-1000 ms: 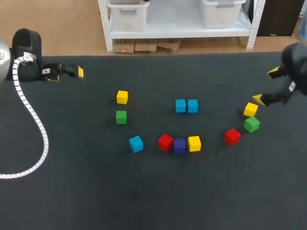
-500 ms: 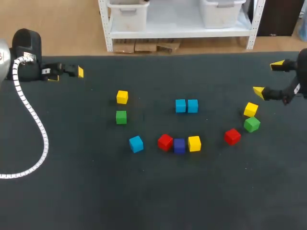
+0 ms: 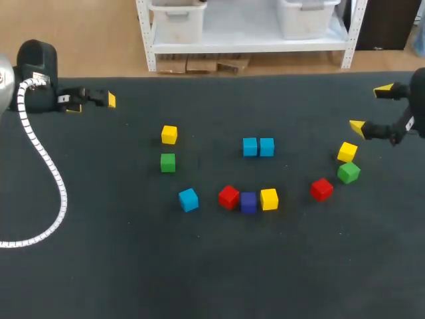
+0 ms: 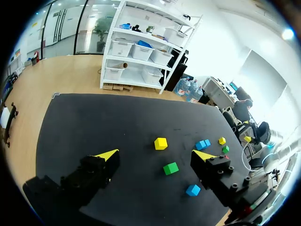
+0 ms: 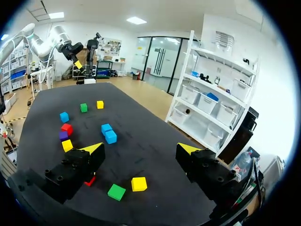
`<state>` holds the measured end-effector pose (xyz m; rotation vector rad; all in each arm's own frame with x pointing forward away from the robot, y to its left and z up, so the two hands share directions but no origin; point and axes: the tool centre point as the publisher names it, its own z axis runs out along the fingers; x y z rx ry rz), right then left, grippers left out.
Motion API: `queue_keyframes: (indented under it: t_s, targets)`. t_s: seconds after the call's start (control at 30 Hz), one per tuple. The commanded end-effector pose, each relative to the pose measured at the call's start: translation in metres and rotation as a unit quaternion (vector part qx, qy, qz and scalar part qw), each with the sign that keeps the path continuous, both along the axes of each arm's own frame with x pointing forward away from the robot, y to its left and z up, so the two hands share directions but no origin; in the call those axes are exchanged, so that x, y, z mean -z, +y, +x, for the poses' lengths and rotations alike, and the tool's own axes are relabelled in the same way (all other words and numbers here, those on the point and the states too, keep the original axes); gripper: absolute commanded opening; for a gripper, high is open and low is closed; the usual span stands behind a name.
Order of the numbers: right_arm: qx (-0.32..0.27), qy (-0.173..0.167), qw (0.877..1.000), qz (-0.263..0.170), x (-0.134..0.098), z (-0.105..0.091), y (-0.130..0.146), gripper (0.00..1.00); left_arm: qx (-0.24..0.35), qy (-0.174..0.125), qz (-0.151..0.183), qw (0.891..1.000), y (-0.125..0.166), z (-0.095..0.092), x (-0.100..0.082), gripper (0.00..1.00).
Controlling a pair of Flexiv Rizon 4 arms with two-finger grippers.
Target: Place the blue cubes, place green cubes on the blue cubes, place the yellow cubes on the green cubes, then place the red cubes on the yellow cubes, and place purple cube on the red cubes.
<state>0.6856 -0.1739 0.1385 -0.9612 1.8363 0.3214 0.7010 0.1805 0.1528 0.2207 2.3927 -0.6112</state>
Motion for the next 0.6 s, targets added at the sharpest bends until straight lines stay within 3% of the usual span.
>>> queue_keyframes:
  t_s: [0.03, 0.43, 0.5, 0.6]
  targets:
    - [0.061, -0.032, 0.998, -0.015, 0.001, -0.002, 0.003, 1.0, 0.005, -0.004, -0.006, 1.0, 0.003, -0.001, 0.002, 1.0]
    - [0.061, -0.032, 0.998, -0.015, 0.001, -0.002, 0.003, 1.0, 0.005, -0.004, -0.006, 1.0, 0.003, -0.001, 0.002, 1.0]
    - [0.061, -0.032, 0.998, -0.015, 0.001, -0.002, 0.003, 1.0, 0.001, 0.008, 0.033, 0.999, -0.006, -0.004, 0.005, 1.0]
    - [0.061, -0.032, 0.998, -0.015, 0.001, -0.002, 0.003, 1.0, 0.014, 0.024, 0.149, 0.989, -0.028, -0.011, 0.018, 1.0]
